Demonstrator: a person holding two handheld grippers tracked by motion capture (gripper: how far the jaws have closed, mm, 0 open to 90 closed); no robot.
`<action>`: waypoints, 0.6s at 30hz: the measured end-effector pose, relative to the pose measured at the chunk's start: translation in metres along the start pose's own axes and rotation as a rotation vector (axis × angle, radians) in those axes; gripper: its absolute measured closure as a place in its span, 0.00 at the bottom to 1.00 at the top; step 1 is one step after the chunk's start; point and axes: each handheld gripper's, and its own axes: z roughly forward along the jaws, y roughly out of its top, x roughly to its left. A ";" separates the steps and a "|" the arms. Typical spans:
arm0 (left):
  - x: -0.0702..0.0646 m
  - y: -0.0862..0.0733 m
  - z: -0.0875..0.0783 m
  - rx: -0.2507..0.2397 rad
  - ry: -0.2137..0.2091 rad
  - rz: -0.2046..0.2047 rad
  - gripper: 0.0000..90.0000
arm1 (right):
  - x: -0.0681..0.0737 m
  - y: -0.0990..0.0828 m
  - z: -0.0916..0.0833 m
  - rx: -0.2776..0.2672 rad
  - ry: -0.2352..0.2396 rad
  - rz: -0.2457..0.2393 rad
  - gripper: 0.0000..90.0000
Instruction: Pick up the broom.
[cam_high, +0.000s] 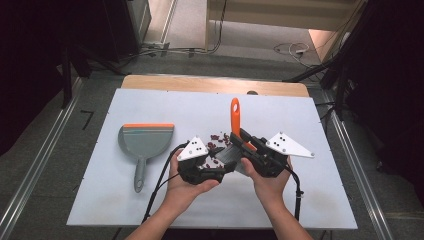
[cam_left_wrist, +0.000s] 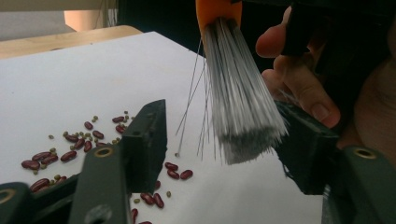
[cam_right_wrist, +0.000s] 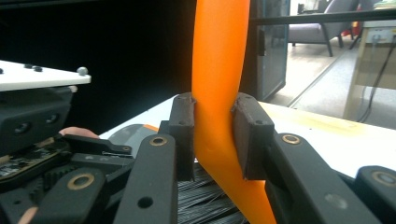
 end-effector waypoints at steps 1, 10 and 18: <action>0.000 0.000 0.000 0.001 -0.003 -0.002 0.47 | 0.002 0.000 0.000 -0.002 0.003 -0.001 0.77; -0.001 0.000 0.002 0.014 -0.032 -0.028 0.75 | 0.009 -0.003 0.004 -0.004 0.017 -0.014 0.77; 0.003 0.000 0.000 0.029 -0.042 -0.045 0.94 | 0.009 -0.005 0.005 -0.009 0.022 -0.008 0.77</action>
